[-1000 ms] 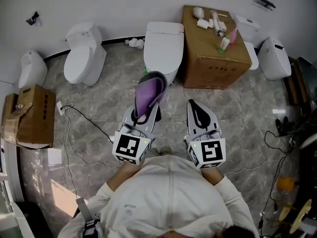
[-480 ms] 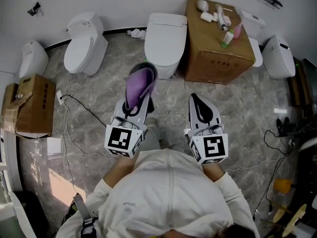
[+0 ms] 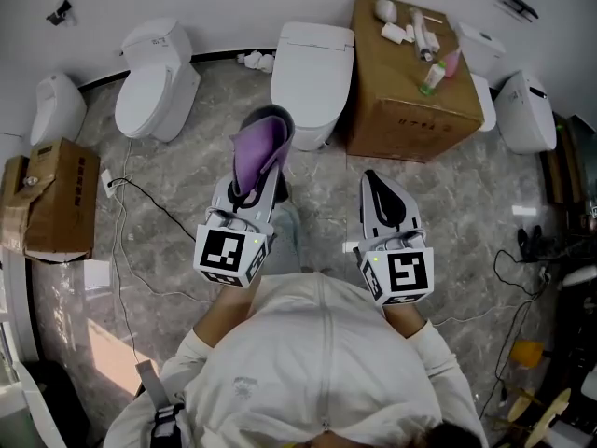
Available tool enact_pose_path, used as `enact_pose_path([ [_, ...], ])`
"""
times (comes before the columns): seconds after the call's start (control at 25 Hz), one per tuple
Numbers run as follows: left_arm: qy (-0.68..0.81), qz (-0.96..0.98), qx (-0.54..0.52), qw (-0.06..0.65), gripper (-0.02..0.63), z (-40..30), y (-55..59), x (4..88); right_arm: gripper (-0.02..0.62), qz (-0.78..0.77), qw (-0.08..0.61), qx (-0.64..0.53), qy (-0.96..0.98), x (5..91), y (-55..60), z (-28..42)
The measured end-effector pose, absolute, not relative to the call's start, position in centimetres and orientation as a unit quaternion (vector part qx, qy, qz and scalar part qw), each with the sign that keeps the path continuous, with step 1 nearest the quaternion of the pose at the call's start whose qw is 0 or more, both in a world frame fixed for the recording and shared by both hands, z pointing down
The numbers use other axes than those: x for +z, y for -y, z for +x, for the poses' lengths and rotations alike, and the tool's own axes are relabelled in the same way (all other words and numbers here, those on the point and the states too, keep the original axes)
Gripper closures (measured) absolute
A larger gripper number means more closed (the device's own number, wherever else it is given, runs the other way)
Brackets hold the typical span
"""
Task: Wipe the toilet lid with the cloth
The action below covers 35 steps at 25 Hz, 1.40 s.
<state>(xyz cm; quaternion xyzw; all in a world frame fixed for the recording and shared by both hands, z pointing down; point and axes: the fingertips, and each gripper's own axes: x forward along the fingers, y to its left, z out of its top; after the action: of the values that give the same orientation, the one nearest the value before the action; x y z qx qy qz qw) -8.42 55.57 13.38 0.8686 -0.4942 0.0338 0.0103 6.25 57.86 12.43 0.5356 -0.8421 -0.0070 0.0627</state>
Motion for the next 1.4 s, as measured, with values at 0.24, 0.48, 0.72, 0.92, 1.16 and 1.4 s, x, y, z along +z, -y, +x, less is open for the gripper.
enact_pose_path([
  [0.24,0.498,0.866,0.032,0.019,0.561,-10.1,-49.4,14.8,0.584,0.528,0.073,-0.010,0.846,13.3,-52.4,4.8],
  [0.48,0.491,0.870,0.046,0.025,0.561,-12.4,-40.6,16.1,0.584,0.535,0.083,0.006,0.841,14.4,-43.5,3.2],
  [0.72,0.471,0.880,0.065,0.024,0.561,-14.3,-31.7,16.5,0.584,0.551,0.091,0.022,0.830,14.8,-35.0,1.2],
  [0.92,0.433,0.898,0.076,0.022,0.561,-13.6,-25.3,16.5,0.584,0.565,0.099,0.026,0.819,15.0,-29.2,0.4],
  [1.16,0.394,0.916,0.077,0.013,0.561,-12.2,-20.0,16.3,0.584,0.586,0.096,0.030,0.804,15.1,-23.6,0.5],
  [1.4,0.372,0.925,0.073,0.015,0.561,-11.4,-17.3,16.8,0.584,0.593,0.100,0.038,0.798,15.9,-20.3,0.2],
])
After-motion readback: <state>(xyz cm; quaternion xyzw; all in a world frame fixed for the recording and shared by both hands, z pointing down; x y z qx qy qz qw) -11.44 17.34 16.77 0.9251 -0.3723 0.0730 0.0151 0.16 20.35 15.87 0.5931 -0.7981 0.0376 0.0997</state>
